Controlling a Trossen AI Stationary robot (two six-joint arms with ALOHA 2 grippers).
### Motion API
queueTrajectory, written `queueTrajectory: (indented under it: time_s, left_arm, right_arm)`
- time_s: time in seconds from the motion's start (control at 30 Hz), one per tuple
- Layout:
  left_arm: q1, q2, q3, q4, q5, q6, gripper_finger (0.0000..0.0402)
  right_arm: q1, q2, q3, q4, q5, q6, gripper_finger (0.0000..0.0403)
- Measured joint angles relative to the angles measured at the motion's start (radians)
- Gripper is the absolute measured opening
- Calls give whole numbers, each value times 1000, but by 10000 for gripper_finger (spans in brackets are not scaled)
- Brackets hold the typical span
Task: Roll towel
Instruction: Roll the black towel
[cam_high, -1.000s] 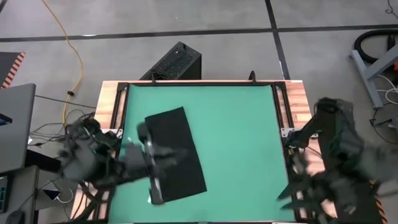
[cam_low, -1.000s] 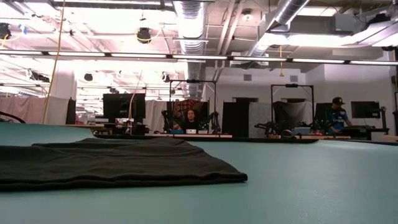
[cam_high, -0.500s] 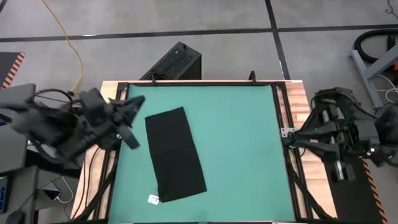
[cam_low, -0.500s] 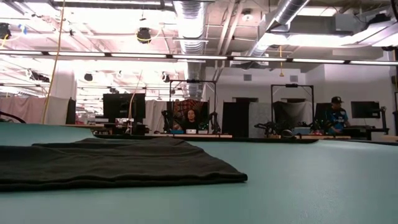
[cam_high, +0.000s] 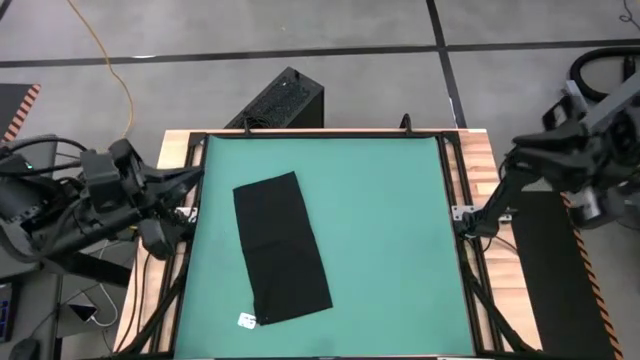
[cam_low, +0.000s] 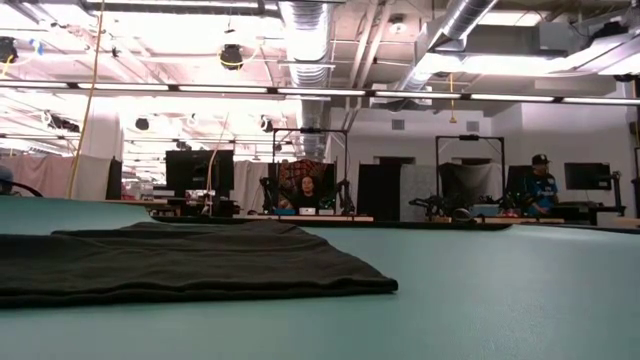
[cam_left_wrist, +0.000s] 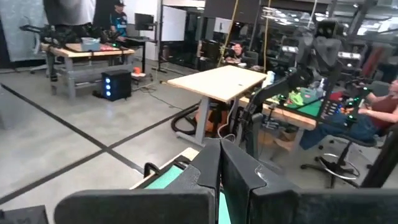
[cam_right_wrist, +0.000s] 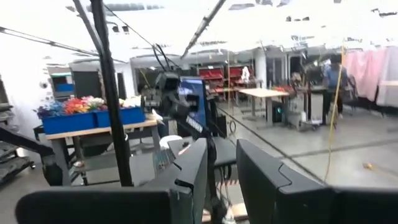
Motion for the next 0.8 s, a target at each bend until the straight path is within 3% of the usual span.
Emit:
queueTrajectory:
  time_s: [0.33, 0.8]
  left_arm:
    - [5, -1, 4, 164, 0, 107, 0]
    - [3, -1, -3, 156, 0, 100, 0]
  right_arm:
    - [39, 84, 319, -269, -19, -40, 111]
    - [33, 31, 317, -309, -40, -66, 111]
